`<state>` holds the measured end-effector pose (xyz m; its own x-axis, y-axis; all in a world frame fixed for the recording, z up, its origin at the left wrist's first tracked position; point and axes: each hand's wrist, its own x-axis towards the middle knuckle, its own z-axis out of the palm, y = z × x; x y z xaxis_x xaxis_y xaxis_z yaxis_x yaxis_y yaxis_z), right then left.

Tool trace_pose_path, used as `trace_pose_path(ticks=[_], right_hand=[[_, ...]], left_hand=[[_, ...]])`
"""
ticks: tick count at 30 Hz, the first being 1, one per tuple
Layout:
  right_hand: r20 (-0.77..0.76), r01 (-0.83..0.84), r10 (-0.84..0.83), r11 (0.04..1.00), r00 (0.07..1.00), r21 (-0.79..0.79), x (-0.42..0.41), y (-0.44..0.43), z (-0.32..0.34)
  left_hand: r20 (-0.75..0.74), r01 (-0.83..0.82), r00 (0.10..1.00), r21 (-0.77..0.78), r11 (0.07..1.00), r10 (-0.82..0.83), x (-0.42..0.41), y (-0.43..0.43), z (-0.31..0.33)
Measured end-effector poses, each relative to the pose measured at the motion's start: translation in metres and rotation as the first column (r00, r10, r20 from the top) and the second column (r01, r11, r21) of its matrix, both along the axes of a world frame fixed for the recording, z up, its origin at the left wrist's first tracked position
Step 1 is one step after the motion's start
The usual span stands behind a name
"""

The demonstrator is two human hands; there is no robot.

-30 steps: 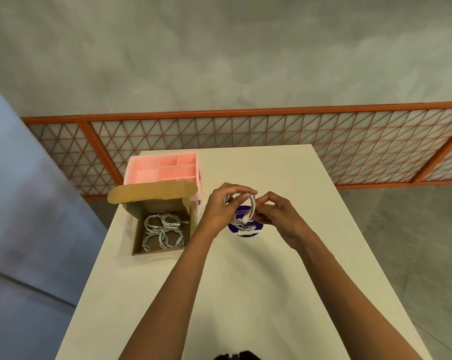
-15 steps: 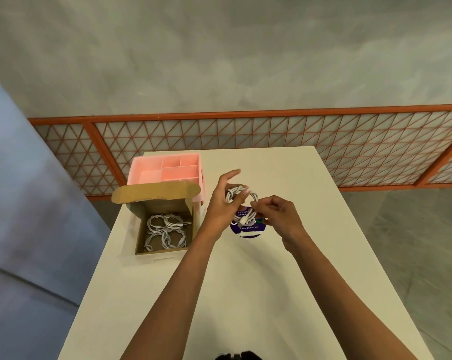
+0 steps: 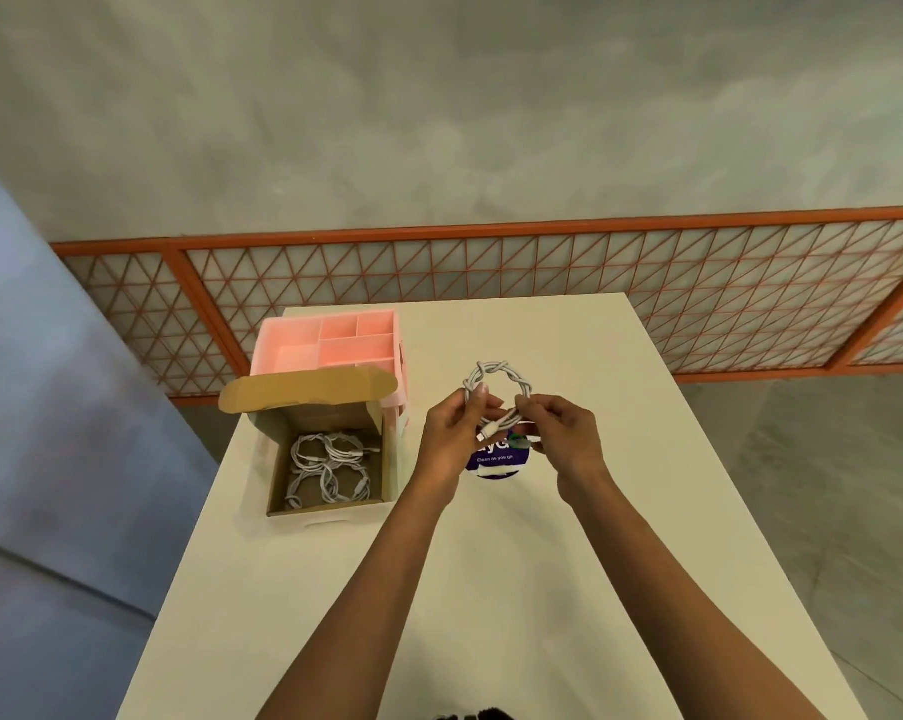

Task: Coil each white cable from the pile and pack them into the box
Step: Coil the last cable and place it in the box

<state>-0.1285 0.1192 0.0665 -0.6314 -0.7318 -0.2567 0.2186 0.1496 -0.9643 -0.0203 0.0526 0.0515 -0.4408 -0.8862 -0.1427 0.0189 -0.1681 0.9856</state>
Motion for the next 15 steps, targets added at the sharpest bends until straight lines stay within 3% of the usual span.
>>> trace_pose_path(ticks=[3,8,12,15], right_hand=[[-0.004,-0.108,0.108,0.993,0.994,0.053,-0.001,0.000,0.002],[0.095,-0.343,0.335,0.934,0.938,0.096,-0.006,0.002,0.011],[0.171,-0.506,0.498,0.862,0.850,0.004,-0.013,0.002,0.010],[0.229,-0.535,0.536,0.842,0.813,-0.068,-0.014,0.003,0.011]], left_hand=[[-0.042,0.047,0.998,0.003,0.999,-0.047,0.001,-0.001,0.002],[0.047,0.059,0.997,-0.031,0.998,-0.057,0.006,-0.008,0.003],[-0.026,0.068,0.997,0.009,0.998,-0.068,0.009,-0.010,0.006],[-0.050,0.045,0.998,0.037,0.998,-0.043,0.008,-0.010,0.004]])
